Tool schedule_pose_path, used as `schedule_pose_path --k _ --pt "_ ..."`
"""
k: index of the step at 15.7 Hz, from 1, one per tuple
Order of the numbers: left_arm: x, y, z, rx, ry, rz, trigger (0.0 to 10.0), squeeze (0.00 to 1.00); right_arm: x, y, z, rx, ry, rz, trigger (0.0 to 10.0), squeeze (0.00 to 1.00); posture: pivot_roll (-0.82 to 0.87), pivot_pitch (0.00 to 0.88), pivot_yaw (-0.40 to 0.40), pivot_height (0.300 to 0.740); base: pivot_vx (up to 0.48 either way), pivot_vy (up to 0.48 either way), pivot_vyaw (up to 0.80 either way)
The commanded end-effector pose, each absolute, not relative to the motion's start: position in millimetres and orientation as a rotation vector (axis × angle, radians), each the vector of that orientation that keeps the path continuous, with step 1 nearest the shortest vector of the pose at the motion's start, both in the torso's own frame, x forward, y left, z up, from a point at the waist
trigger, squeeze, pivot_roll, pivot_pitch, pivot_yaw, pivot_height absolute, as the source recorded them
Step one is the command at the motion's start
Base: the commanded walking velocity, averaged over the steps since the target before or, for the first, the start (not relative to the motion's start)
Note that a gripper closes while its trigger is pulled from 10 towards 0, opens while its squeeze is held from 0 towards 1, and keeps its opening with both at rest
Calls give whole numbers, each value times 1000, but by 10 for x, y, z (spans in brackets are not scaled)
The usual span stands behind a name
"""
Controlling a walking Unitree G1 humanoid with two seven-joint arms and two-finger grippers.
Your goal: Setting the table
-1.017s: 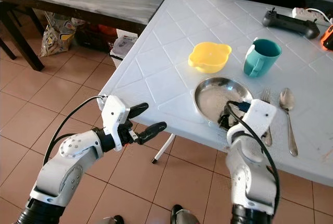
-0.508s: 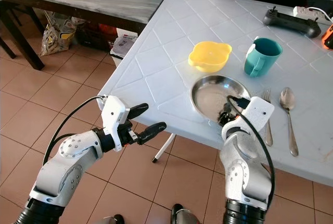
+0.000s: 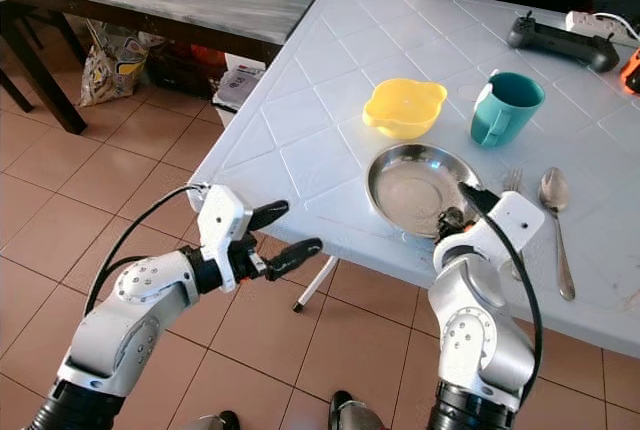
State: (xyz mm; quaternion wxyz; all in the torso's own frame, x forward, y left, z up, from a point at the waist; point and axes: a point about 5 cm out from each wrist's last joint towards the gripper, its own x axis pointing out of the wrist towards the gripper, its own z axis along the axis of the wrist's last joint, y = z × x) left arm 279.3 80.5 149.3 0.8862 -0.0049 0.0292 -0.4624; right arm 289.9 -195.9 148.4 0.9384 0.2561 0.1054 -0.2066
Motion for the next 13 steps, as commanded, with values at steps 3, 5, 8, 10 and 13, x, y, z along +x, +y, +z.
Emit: schedule_pose_path --k 3,5,8,10,13 --pt "2786 784 1499 -1 65 -979 10000 0 2869 -1980 1449 561 250 -437 0 0 87 219 -29 740 0 0 0" --pt "2790 787 1492 2 69 -979 10000 0 2873 -1968 1451 575 262 -422 0 0 91 217 -30 740 0 0 0" --pt "2797 798 1489 5 67 -969 10000 0 2840 -1964 1448 584 277 -414 0 0 93 212 -35 740 0 0 0" --pt "2817 825 1494 0 57 -941 10000 0 2768 -1965 1417 579 286 -408 0 0 94 203 -43 740 0 0 0" --pt "2894 914 1529 -35 37 -859 10000 0 2627 -1920 1365 512 281 -363 0 0 98 181 -52 740 0 0 0"
